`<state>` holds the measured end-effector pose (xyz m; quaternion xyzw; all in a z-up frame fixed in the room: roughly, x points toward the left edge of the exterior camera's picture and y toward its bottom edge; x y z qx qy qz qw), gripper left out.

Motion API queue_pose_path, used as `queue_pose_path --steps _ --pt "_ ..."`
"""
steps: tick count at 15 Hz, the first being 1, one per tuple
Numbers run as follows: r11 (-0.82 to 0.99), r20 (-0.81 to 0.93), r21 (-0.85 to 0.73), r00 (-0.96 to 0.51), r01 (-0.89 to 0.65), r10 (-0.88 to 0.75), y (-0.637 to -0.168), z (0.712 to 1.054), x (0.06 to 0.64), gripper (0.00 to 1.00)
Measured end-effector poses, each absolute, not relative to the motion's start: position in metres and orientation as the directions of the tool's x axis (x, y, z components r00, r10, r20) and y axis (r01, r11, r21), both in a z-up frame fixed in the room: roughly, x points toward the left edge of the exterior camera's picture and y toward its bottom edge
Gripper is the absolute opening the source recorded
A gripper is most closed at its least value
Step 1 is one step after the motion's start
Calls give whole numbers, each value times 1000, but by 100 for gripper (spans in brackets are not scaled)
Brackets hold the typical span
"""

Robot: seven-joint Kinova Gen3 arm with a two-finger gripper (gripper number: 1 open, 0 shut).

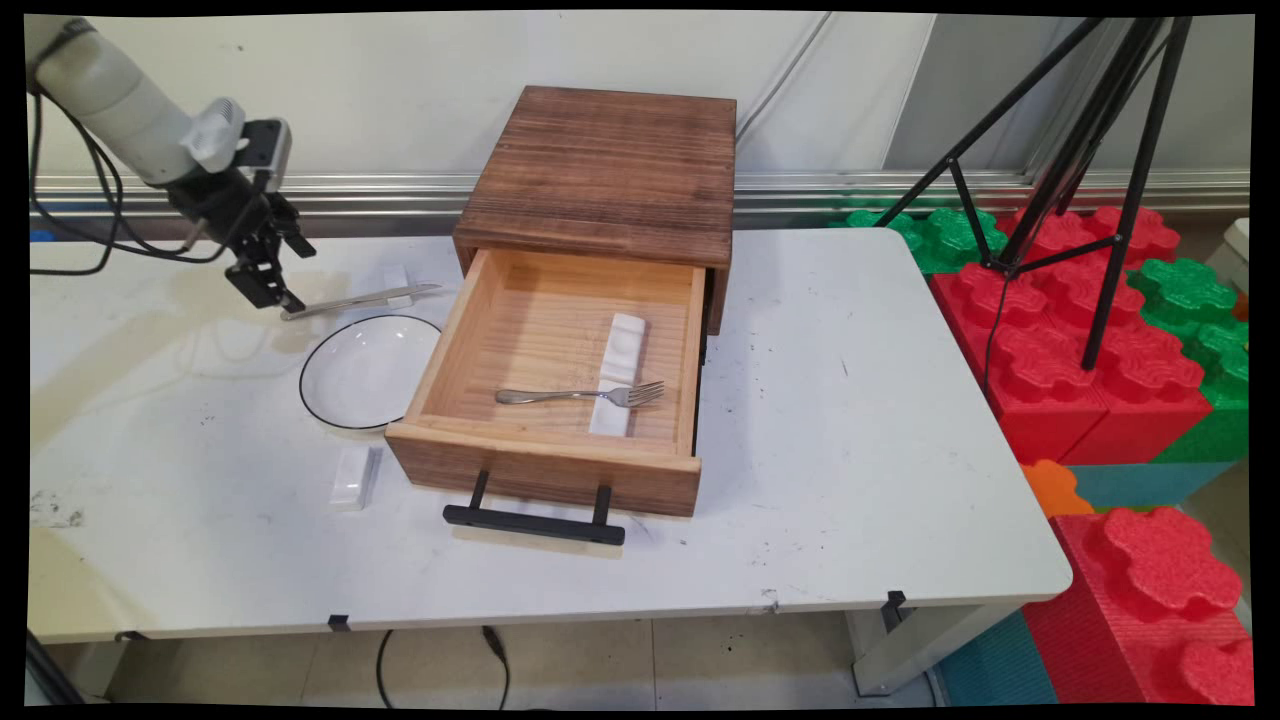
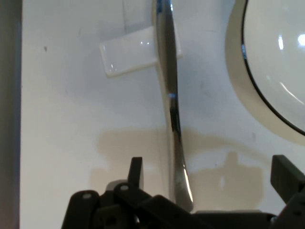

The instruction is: Pick up the knife from the left of the white plate

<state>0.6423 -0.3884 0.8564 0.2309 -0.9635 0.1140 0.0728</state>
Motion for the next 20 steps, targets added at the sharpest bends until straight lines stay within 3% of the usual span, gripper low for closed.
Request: queue_pose_path --steps 9,18,19,20 --pt "872 206 -155 -878 -465 -432 -411 812 642 100" --pt "877 224 -147 -879 -457 -420 -420 799 639 100" --pt "878 228 -147 -879 -456 -419 -421 798 638 0" --pt "878 232 -147 -879 -456 -417 -422 797 637 0"
